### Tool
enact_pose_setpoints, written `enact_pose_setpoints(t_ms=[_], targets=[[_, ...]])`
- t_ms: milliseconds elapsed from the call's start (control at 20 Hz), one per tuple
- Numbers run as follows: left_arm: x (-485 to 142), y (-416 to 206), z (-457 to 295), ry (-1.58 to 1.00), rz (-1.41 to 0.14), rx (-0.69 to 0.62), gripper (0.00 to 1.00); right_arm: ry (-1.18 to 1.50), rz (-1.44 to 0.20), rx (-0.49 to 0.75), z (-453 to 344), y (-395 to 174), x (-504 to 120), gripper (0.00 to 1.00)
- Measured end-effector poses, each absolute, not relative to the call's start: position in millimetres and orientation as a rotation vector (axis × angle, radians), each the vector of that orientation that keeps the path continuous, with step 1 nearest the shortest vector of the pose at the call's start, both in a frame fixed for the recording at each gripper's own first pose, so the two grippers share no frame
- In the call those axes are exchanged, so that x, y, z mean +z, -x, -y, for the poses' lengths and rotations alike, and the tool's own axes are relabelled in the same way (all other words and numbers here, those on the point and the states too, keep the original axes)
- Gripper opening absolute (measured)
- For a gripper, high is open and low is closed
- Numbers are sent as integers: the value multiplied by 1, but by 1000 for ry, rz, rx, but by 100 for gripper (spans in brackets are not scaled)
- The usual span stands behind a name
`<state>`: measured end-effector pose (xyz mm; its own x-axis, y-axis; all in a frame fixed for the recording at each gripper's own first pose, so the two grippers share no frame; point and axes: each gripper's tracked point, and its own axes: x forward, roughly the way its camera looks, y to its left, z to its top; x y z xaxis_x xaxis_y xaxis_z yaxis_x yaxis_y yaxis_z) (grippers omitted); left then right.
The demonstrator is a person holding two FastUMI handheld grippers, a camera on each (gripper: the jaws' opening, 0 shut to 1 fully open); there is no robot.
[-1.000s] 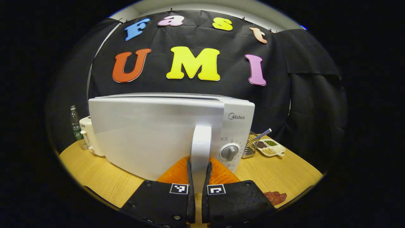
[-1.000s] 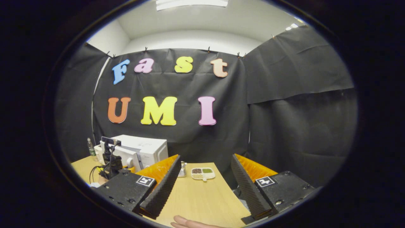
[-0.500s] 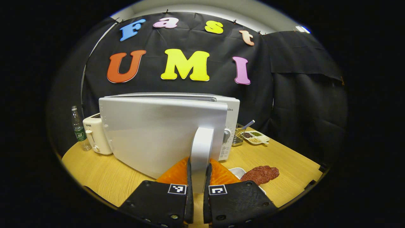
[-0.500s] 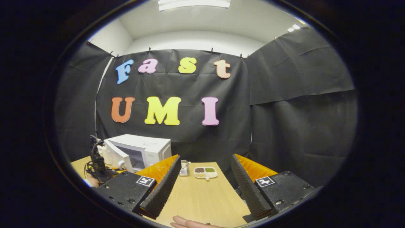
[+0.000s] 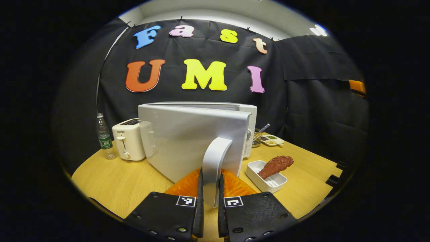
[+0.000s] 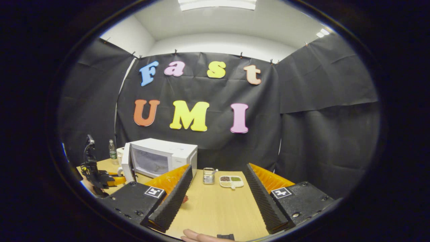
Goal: Open the microwave oven with the left hand, put the food in, and close the microwave oven.
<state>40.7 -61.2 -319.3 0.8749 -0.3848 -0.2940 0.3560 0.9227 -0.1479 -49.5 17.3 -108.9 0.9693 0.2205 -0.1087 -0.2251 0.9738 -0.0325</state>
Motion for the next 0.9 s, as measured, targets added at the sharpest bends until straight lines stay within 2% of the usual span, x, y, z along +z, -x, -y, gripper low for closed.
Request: enact_pose_setpoints(t_ms=[50, 100, 150, 200, 250, 300, 400, 450, 550, 600, 650, 700, 750, 900], targets=[[-317, -37, 45, 92, -309, -375, 18, 36, -108, 241, -24, 54, -109, 95], [-317, -32, 28, 99, -310, -354, 22, 30, -109, 259, -30, 59, -110, 100], [-318, -28, 10, 102, -308, -318, 24, 30, -107, 271, -35, 63, -110, 100], [-321, -24, -11, 107, -318, -284, 34, 30, -102, 277, -37, 66, -110, 95], [-322, -18, -30, 118, -329, -248, 49, 29, -99, 283, -41, 67, -109, 100], [-323, -13, -46, 130, -344, -220, 59, 30, -99, 288, -44, 67, -111, 100], [-318, 1, -74, 121, -346, -159, 93, 40, -107, 296, -50, 65, -115, 100], [-314, 7, -91, 102, -335, -119, 96, 44, -113, 295, -52, 63, -118, 100], [-300, 18, -118, 82, -300, -50, 94, 43, -129, 289, -54, 56, -123, 100], [-292, 24, -123, 87, -294, -39, 94, 43, -139, 285, -55, 53, -127, 100], [-284, 30, -126, 91, -281, -32, 94, 42, -148, 282, -56, 47, -130, 95], [-276, 35, -129, 92, -274, -24, 94, 43, -157, 277, -56, 42, -134, 95], [-266, 40, -131, 85, -263, -14, 94, 46, -168, 272, -56, 35, -139, 100], [-241, 51, -134, 66, -232, 13, 93, 46, -229, 276, -59, 12, -162, 95]])
